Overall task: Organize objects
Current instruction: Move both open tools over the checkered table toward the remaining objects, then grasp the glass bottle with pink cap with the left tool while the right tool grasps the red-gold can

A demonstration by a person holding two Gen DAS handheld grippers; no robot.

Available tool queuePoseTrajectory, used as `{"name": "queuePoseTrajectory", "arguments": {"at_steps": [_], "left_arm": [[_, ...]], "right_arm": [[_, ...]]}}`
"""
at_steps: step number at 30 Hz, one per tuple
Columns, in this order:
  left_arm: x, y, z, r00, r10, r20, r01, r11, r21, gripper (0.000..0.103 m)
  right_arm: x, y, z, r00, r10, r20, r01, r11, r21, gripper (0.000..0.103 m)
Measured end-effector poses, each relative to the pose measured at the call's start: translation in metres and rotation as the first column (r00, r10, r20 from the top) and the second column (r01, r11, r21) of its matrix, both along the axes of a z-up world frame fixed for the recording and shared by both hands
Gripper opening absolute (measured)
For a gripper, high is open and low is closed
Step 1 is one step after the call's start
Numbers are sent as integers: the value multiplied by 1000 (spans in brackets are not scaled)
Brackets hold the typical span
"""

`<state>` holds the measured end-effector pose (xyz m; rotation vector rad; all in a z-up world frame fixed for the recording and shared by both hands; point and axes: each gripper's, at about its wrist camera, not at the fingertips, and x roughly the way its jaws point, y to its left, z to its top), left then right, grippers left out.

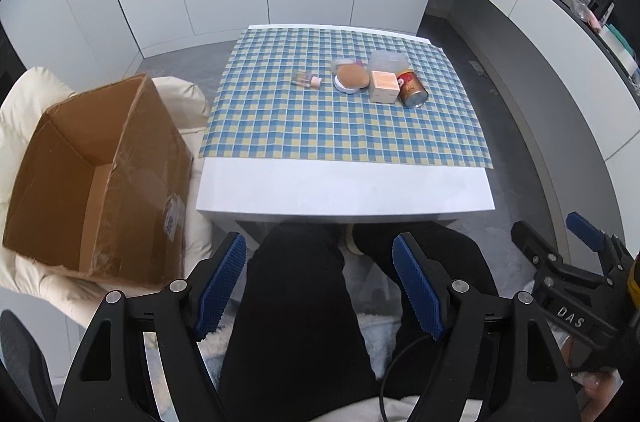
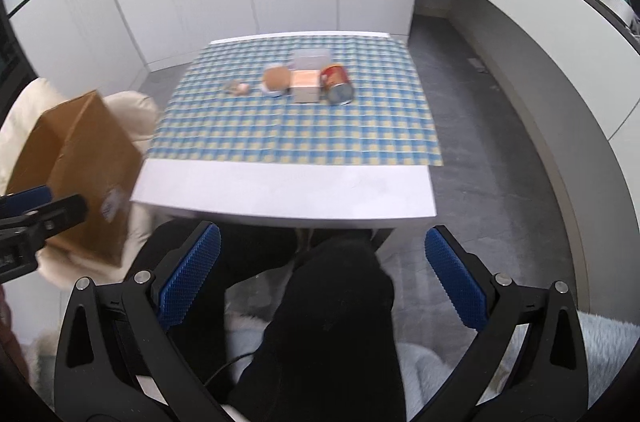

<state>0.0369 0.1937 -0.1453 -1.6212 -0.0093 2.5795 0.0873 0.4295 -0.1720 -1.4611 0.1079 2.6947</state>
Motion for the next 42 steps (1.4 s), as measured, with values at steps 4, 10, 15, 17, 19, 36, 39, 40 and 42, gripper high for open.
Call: {"name": "queuePoseTrajectory", "arguments": {"at_steps": [4, 10, 15, 17, 19, 36, 39, 40, 42], "left_arm": [[-22, -1, -15, 1000, 20, 20, -20, 1000, 4, 77], [-58, -8, -37, 997, 49, 54, -50, 998, 23, 77], [-93, -12, -60, 993, 78, 89, -82, 996, 44, 77], [-108, -12, -69, 991, 87, 98, -92, 995, 48, 77], [-126, -11, -80, 990, 99, 98, -103, 994, 42, 77], [-265, 3, -180, 990, 99, 103, -101, 995, 12, 77], [-288, 11, -194, 991, 65, 114, -66, 998, 6, 77], [-293, 13, -198, 992, 58, 116, -59, 998, 5, 77], [-308, 16, -207, 993, 44, 112, -45, 999, 3, 77]], "right_arm": [[-16, 16, -13, 999, -32, 6, 32, 999, -6, 103], [-50, 26, -34, 998, -47, 30, 47, 999, 11, 103], [-84, 30, -54, 998, -38, 41, 38, 999, 23, 103], [-97, 30, -62, 999, -30, 37, 29, 999, 20, 103], [-113, 30, -70, 999, -19, 34, 19, 1000, 22, 103], [-250, 51, -152, 998, 6, 61, -9, 999, 37, 103], [-268, 55, -166, 997, 6, 74, -9, 999, 33, 103], [-273, 56, -170, 997, 7, 78, -9, 999, 33, 103], [-284, 58, -179, 996, 5, 88, -8, 999, 37, 103]]}}
